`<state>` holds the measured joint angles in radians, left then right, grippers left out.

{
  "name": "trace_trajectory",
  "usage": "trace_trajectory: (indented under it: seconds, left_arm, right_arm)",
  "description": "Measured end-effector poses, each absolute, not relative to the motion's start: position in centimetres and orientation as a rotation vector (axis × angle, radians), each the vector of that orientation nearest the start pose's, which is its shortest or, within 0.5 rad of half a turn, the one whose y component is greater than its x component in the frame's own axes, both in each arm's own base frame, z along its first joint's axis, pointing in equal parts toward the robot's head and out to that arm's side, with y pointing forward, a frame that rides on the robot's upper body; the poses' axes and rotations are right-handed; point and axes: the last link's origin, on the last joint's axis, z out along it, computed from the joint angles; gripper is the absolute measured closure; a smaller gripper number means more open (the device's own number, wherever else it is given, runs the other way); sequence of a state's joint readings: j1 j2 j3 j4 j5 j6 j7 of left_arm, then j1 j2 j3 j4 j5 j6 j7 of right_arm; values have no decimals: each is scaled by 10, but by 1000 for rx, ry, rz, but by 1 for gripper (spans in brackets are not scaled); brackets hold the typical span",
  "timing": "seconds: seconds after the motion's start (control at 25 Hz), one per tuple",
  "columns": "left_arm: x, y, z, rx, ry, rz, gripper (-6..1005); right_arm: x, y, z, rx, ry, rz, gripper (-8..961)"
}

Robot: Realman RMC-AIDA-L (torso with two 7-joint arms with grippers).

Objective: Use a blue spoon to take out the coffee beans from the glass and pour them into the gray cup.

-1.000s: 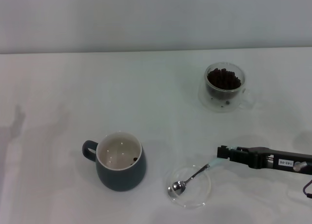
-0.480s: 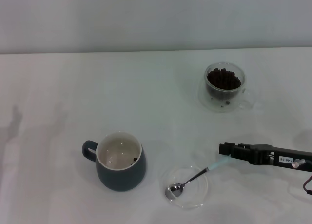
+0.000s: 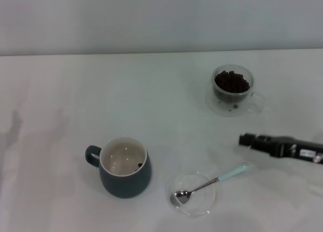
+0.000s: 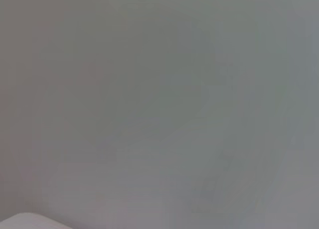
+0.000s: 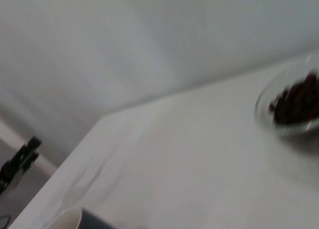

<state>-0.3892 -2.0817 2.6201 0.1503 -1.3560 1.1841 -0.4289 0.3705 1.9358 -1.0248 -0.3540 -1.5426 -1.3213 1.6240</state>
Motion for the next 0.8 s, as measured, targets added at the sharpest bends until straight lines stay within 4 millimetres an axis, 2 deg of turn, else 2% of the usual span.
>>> trace_trajectory:
  seconds: [0.2, 0.36, 0.6, 0.8]
  left_arm:
    - [-363, 305, -5, -1328, -896, -870, 124]
    - [-363, 305, -5, -1329, -895, -869, 124]
    - [-363, 306, -5, -1335, -898, -862, 124]
    - [-361, 306, -8, -1400, -829, -797, 124]
  right_arm:
    - [351, 294, 29, -2174, 1110, 872, 627]
    - [359, 299, 54, -2008, 861, 886, 622]
    - [370, 310, 62, -1694, 577, 796, 509]
    - [378, 310, 68, -1462, 525, 729, 395]
